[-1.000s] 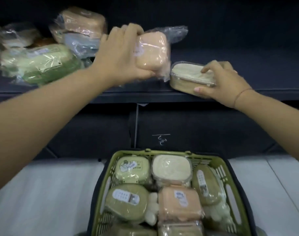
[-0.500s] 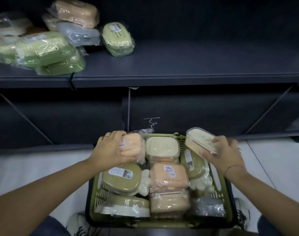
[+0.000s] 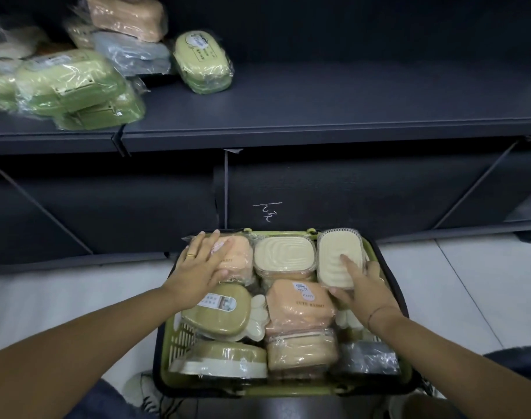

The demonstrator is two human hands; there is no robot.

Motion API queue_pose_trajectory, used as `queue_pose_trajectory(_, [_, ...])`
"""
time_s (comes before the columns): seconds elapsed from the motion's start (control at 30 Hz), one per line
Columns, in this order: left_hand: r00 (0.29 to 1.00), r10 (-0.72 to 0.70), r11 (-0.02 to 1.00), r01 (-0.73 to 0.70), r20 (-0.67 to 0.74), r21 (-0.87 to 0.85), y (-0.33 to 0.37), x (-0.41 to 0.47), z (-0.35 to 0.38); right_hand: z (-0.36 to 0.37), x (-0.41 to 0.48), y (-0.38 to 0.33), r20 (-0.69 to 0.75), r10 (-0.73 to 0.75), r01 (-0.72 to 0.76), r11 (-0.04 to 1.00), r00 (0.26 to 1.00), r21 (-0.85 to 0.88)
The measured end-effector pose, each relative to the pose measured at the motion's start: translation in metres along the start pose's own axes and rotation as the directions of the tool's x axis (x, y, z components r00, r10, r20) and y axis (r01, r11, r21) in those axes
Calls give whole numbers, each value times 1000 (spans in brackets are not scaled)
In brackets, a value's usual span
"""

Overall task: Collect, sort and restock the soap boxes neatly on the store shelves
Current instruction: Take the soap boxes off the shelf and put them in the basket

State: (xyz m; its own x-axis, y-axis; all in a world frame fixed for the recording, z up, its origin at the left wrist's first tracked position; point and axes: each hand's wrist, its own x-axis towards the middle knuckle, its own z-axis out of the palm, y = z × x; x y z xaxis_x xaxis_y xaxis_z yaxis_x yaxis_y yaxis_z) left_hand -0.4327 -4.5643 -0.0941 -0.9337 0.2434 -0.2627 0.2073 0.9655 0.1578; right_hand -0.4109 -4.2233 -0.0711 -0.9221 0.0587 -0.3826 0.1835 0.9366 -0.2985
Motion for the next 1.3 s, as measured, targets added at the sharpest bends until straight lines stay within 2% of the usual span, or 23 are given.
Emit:
queue_pose_trajectory(0.23, [998,0,1000,0,64,3,1,3,-3,-7,5,-3,67,8,5,982,998,-190])
queue_pose_trajectory(0.3, [998,13,1000,-13,69,10,3,3,-10,-23,6,-8,136,29,19,941,990,-338])
queue_pose_trajectory(0.37, [999,49,999,-49,10,14,6,1,-26,-42,4,-21,196,48,54,874,979,-484])
queue_pose_trajectory(0.43, [982,112,993,-107,-155,40,6,1,-54,-64,5,-44,194,-10,108,859,981,-500])
queue_pose_trajectory(0.5, [902,168,983,-185,-397,-4,3,1,-95,-89,7,-79,116,-193,223,907,974,-357])
queue_pose_trajectory(0.53, [835,169,975,-219,-524,-34,-1,0,-116,-101,10,-99,48,-307,309,921,951,-238])
queue_pose_trajectory(0.6, [681,114,970,-232,-723,-66,-22,0,-158,-124,22,-145,-161,-516,521,853,841,-13])
queue_pose_trajectory(0.67, [565,25,983,-163,-825,-82,-53,-1,-197,-144,43,-191,-370,-605,676,731,705,93])
queue_pose_trajectory(0.73, [498,-59,996,-24,-865,-81,-88,0,-228,-160,71,-237,-446,-617,716,694,648,80])
queue_pose_trajectory(0.8, [529,-169,984,134,-832,-115,-118,2,-253,-171,107,-279,-469,-578,684,725,668,81])
queue_pose_trajectory(0.87, [615,-303,946,285,-728,-153,-140,6,-274,-177,141,-316,-473,-507,628,766,720,135])
queue_pose_trajectory(0.93, [684,-363,921,364,-632,-136,-157,14,-292,-179,170,-345,-460,-451,561,817,765,132])
queue_pose_trajectory(1.03, [801,-369,929,320,-471,-183,-172,23,-311,-177,203,-373,-457,-392,472,879,799,72])
queue_pose_trajectory(1.1, [855,-354,933,298,-378,-200,-174,28,-315,-174,218,-383,-458,-354,435,897,815,82])
queue_pose_trajectory(1.2, [878,-333,941,284,-345,-184,-172,35,-316,-172,228,-384,-488,-290,431,878,823,206])
queue_pose_trajectory(1.3, [843,-332,941,267,-422,-206,-169,35,-310,-169,223,-372,-533,-276,466,846,800,260])
